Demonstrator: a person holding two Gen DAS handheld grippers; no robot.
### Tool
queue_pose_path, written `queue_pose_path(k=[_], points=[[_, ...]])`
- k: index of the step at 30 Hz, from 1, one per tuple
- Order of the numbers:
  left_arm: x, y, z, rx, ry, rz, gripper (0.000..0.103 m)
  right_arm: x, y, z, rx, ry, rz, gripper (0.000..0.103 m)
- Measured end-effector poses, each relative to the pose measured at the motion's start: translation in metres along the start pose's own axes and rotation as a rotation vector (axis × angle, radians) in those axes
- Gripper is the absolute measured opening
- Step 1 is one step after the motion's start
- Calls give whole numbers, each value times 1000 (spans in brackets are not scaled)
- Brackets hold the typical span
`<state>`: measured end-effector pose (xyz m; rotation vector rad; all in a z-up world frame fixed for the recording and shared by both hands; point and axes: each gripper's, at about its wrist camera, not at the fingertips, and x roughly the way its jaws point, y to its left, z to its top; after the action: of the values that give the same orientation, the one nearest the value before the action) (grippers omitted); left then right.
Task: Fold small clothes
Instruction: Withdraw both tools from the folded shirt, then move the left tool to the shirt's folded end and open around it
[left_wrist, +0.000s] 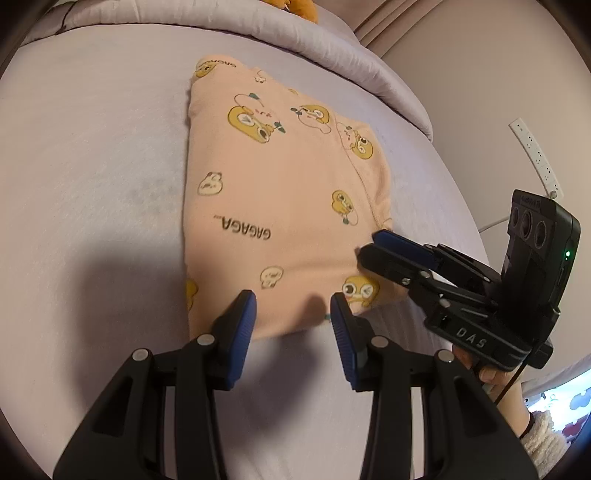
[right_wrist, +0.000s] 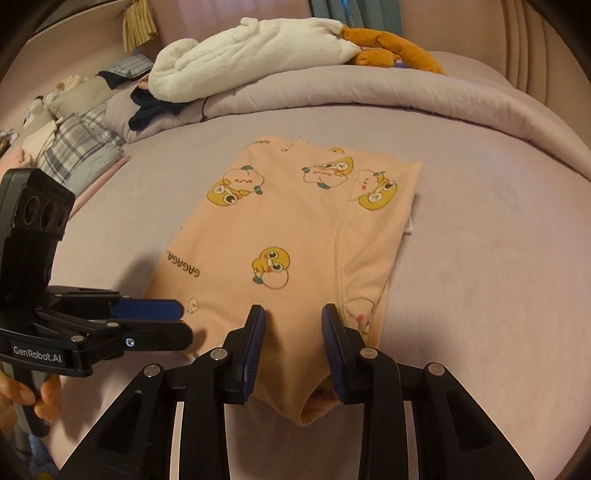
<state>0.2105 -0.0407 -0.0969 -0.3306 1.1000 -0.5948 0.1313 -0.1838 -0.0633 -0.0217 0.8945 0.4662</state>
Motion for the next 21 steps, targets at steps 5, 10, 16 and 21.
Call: queue_pose_path(k=[5, 10, 16, 21], points=[[-12, 12, -10, -51, 15, -29, 42, -10, -7, -8, 33, 3, 33, 32], [-32, 27, -28, -77, 3, -16, 45, -25, -13, -15, 67, -4, 60, 32], [-71, 57, -36, -150, -97, -9, 56, -33, -27, -22, 158, 8, 120, 41], [-80, 78, -36, -240, -133, -76, 56, -28, -52, -26, 337, 16, 236, 58]])
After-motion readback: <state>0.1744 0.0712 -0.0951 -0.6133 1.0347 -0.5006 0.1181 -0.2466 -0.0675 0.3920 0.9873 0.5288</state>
